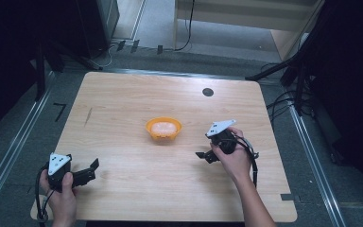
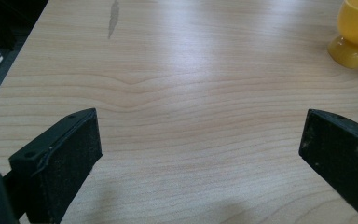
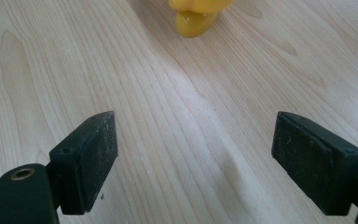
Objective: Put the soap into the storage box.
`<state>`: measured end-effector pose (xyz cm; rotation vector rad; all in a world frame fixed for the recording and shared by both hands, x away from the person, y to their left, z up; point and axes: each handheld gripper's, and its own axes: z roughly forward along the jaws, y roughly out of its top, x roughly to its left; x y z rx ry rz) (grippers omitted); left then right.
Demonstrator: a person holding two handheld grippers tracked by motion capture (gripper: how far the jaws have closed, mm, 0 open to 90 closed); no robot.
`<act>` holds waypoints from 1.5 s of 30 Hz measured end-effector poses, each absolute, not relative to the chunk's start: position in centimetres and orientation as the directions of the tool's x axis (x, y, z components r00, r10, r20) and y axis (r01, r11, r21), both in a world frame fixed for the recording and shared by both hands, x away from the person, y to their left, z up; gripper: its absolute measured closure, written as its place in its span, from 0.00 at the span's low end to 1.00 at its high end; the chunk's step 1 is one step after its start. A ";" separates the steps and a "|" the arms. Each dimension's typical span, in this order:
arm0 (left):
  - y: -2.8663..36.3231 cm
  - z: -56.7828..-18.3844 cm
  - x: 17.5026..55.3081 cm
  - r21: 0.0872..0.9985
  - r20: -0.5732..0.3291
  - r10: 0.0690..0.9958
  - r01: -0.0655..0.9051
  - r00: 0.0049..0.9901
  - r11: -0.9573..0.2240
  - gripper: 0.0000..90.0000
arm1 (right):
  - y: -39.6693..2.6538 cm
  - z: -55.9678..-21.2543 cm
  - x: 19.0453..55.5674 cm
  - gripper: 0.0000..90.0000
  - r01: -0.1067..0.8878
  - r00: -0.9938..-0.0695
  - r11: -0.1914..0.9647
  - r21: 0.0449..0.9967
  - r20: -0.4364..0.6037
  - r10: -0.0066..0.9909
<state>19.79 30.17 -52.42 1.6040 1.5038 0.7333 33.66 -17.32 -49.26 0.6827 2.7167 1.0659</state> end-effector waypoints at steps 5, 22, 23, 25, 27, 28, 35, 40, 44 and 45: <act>30.1 -52.4 19.8 0.852 -0.105 0.986 0.523 0.126 0.024 0.00 | -18.4 -49.6 33.0 0.17 0.373 -0.880 0.636 0.676 0.040 0.474; 30.1 -52.4 19.8 0.851 -0.099 0.987 0.525 0.127 0.018 0.00 | -21.1 -50.9 31.0 0.17 0.399 -0.855 0.595 0.698 0.049 0.516; 30.1 -52.4 19.8 0.851 -0.099 0.987 0.524 0.127 0.018 0.00 | -21.3 -50.9 31.0 0.18 0.392 -0.857 0.597 0.700 0.041 0.514; 30.1 -52.4 19.8 0.851 -0.099 0.987 0.525 0.127 0.018 0.00 | -21.5 -50.9 30.7 0.17 0.400 -0.852 0.591 0.701 0.045 0.522; 30.1 -52.4 19.8 0.851 -0.097 0.987 0.525 0.128 0.015 0.00 | -21.8 -51.0 30.5 0.17 0.399 -0.850 0.591 0.701 0.042 0.524; 30.1 -52.4 19.8 0.850 -0.096 0.987 0.526 0.128 0.014 0.00 | -21.9 -51.1 30.4 0.17 0.405 -0.849 0.589 0.700 0.048 0.526; 30.0 -52.4 19.8 0.850 -0.093 0.987 0.527 0.128 0.011 0.00 | -22.7 -51.8 29.5 0.18 0.419 -0.837 0.575 0.703 0.053 0.544; 30.0 -52.4 19.8 0.850 -0.092 0.988 0.527 0.128 0.011 0.00 | -23.5 -52.2 29.0 0.18 0.423 -0.828 0.560 0.713 0.053 0.558; 30.0 -52.4 19.8 0.849 -0.090 0.988 0.528 0.127 0.010 0.00 | -24.1 -52.4 28.7 0.18 0.428 -0.822 0.552 0.716 0.055 0.567; 30.0 -52.4 19.8 0.849 -0.090 0.988 0.529 0.127 0.009 0.00 | -24.3 -52.4 28.6 0.18 0.430 -0.819 0.551 0.715 0.051 0.572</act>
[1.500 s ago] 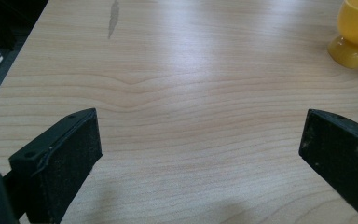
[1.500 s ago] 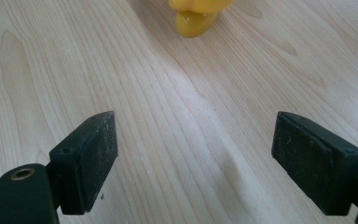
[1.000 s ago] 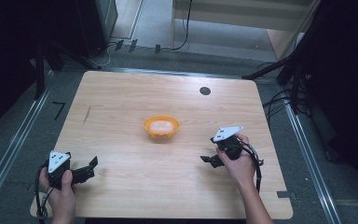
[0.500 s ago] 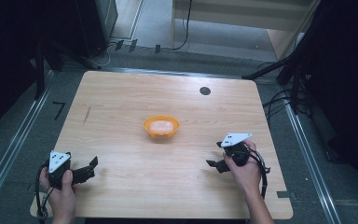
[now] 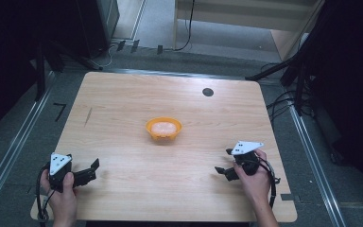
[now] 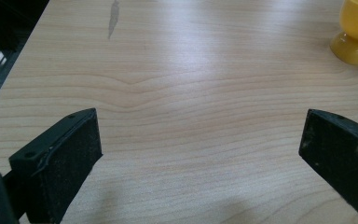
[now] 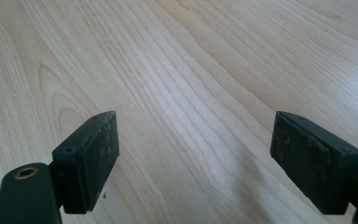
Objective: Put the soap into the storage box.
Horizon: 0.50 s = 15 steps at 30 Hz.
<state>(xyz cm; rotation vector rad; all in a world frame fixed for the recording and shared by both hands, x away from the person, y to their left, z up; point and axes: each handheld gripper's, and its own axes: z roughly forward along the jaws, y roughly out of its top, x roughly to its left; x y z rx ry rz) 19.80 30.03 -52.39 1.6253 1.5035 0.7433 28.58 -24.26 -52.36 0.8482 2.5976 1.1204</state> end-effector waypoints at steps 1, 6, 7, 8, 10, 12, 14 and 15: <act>30.0 -52.4 19.8 0.849 -0.090 0.988 0.528 0.127 0.009 0.00 | -24.5 -52.4 28.4 0.18 0.431 -0.815 0.546 0.719 0.051 0.577; 30.0 -52.4 19.8 0.849 -0.088 0.988 0.528 0.126 0.008 0.00 | -25.3 -52.7 27.9 0.18 0.442 -0.808 0.532 0.722 0.063 0.585; 30.0 -52.4 19.8 0.849 -0.087 0.988 0.528 0.127 0.007 0.00 | -25.5 -52.8 27.8 0.18 0.444 -0.806 0.529 0.723 0.064 0.589; 30.0 -52.4 19.8 0.849 -0.087 0.988 0.528 0.128 0.007 0.00 | -25.7 -52.9 27.7 0.18 0.447 -0.804 0.528 0.722 0.065 0.591; 30.0 -52.4 19.8 0.849 -0.088 0.988 0.528 0.127 0.007 0.00 | -26.0 -53.0 27.5 0.18 0.448 -0.800 0.522 0.726 0.063 0.597; 30.0 -52.4 19.8 0.849 -0.088 0.988 0.528 0.125 0.009 0.00 | -26.4 -53.1 27.3 0.18 0.453 -0.794 0.513 0.729 0.069 0.604; 30.0 -52.4 19.8 0.849 -0.088 0.988 0.529 0.124 0.009 0.00 | -26.6 -53.3 27.1 0.18 0.456 -0.791 0.513 0.728 0.068 0.608; 30.0 -52.4 19.8 0.849 -0.087 0.988 0.529 0.124 0.009 0.00 | -26.8 -53.3 27.0 0.18 0.456 -0.791 0.510 0.729 0.069 0.608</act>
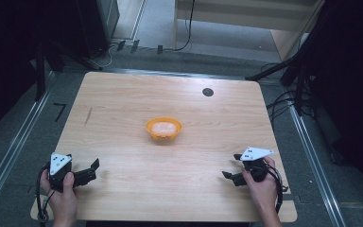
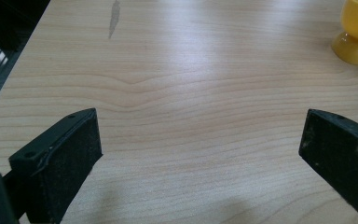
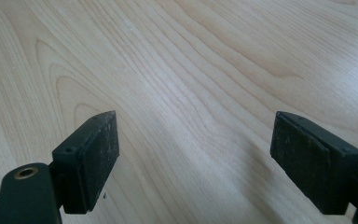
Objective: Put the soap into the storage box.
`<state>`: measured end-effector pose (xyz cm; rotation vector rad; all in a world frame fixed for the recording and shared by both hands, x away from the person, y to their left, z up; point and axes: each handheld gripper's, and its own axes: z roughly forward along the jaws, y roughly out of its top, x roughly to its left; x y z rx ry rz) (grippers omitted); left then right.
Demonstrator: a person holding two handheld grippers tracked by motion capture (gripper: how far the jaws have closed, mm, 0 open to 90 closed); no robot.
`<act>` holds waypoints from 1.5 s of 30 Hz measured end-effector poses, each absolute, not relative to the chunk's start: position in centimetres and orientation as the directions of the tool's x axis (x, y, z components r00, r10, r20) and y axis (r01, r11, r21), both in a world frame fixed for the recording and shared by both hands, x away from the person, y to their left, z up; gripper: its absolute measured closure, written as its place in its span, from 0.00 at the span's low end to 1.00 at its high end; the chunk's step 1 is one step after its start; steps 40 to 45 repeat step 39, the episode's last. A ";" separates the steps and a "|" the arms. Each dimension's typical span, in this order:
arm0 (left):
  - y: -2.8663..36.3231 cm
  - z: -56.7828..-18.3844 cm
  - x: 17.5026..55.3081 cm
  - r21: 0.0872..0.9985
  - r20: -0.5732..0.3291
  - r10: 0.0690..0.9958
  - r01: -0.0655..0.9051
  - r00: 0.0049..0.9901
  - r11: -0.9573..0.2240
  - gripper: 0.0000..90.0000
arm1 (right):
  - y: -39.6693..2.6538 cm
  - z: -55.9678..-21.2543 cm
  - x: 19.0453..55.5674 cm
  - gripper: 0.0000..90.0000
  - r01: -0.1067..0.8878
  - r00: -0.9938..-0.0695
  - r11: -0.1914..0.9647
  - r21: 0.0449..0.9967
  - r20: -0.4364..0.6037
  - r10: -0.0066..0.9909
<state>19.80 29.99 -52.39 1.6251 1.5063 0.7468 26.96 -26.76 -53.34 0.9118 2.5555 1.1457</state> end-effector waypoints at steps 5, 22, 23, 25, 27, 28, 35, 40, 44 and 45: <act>30.0 -52.4 19.8 0.849 -0.085 0.989 0.528 0.124 0.006 0.00 | -27.7 -53.8 26.4 0.18 0.468 -0.779 0.496 0.731 0.076 0.623; 30.0 -52.4 19.8 0.849 -0.087 0.989 0.528 0.124 0.009 0.00 | -31.4 -54.2 24.0 0.18 0.488 -0.725 0.399 0.776 0.106 0.681; 30.0 -52.4 19.7 0.850 -0.089 0.989 0.526 0.122 0.011 0.00 | -31.7 -54.2 23.8 0.18 0.490 -0.722 0.395 0.777 0.108 0.684; 30.0 -52.4 19.7 0.850 -0.095 0.988 0.526 0.120 0.018 0.00 | -32.1 -54.3 23.5 0.18 0.493 -0.716 0.387 0.779 0.111 0.689; 30.1 -52.4 19.7 0.849 -0.097 0.988 0.528 0.120 0.020 0.00 | -32.4 -54.4 23.2 0.18 0.500 -0.714 0.384 0.776 0.118 0.691; 30.1 -52.4 19.7 0.849 -0.096 0.988 0.529 0.120 0.019 0.00 | -32.6 -54.5 23.0 0.18 0.500 -0.713 0.386 0.775 0.115 0.692; 30.0 -52.4 19.8 0.848 -0.088 0.989 0.530 0.120 0.011 0.00 | -34.0 -54.8 22.1 0.18 0.505 -0.695 0.357 0.786 0.124 0.708; 29.9 -52.4 19.9 0.844 -0.085 0.989 0.537 0.119 0.008 0.00 | -34.2 -55.1 21.8 0.18 0.508 -0.680 0.336 0.793 0.130 0.721; 29.9 -52.4 19.9 0.844 -0.085 0.989 0.537 0.119 0.008 0.00 | -34.2 -55.1 21.8 0.18 0.508 -0.680 0.336 0.793 0.130 0.721; 29.9 -52.4 19.9 0.844 -0.085 0.989 0.537 0.119 0.008 0.00 | -34.2 -55.1 21.8 0.18 0.508 -0.680 0.336 0.793 0.130 0.721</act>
